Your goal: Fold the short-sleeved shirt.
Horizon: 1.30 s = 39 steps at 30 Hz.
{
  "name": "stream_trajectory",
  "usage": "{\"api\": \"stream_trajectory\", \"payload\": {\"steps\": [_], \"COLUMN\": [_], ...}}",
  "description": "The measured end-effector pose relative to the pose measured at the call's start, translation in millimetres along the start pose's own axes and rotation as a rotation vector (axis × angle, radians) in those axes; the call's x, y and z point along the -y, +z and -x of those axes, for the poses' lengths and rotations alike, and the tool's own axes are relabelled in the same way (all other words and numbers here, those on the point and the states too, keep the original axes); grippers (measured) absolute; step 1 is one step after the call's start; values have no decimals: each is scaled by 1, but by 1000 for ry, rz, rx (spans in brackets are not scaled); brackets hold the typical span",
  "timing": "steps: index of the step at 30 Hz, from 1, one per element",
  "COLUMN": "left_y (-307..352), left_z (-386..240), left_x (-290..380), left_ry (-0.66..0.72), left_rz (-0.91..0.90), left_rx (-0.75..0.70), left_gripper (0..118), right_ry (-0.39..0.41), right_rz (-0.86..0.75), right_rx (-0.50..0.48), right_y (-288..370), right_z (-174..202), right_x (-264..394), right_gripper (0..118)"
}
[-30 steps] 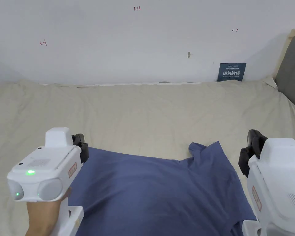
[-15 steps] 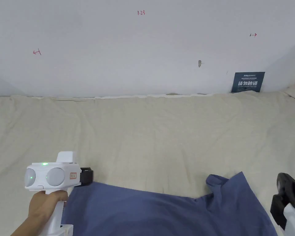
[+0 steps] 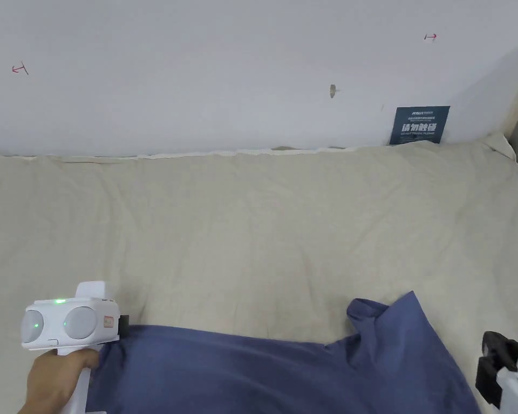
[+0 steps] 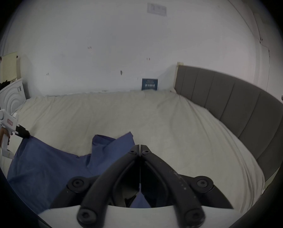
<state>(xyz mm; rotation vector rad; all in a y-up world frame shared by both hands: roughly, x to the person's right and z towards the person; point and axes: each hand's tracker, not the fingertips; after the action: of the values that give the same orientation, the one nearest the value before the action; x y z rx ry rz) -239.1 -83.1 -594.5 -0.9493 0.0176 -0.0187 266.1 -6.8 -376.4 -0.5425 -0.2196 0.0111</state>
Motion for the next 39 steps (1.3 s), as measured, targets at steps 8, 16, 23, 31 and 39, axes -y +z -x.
{"api": "stream_trajectory", "payload": {"steps": [8, 16, 23, 31, 39], "left_y": [80, 126, 141, 226, 347], "left_z": [7, 14, 20, 39, 65], "left_x": [0, 7, 21, -6, -91], "left_ry": [3, -31, 19, 65, 104], "left_rz": [-175, -223, -234, -419, -693], "left_rx": [106, 136, 118, 63, -55], "left_gripper": [3, 3, 3, 3, 3], "right_ry": [-36, 24, 175, 219, 161], "right_rz": [305, 442, 298, -93, -443], "right_rx": [-22, -25, -17, -49, -97], "right_y": [-102, -132, -83, 18, 95], "right_z": [-8, 9, 28, 32, 39], "right_x": [10, 36, 8, -114, -253], "right_gripper": [104, 53, 4, 4, 4]}}
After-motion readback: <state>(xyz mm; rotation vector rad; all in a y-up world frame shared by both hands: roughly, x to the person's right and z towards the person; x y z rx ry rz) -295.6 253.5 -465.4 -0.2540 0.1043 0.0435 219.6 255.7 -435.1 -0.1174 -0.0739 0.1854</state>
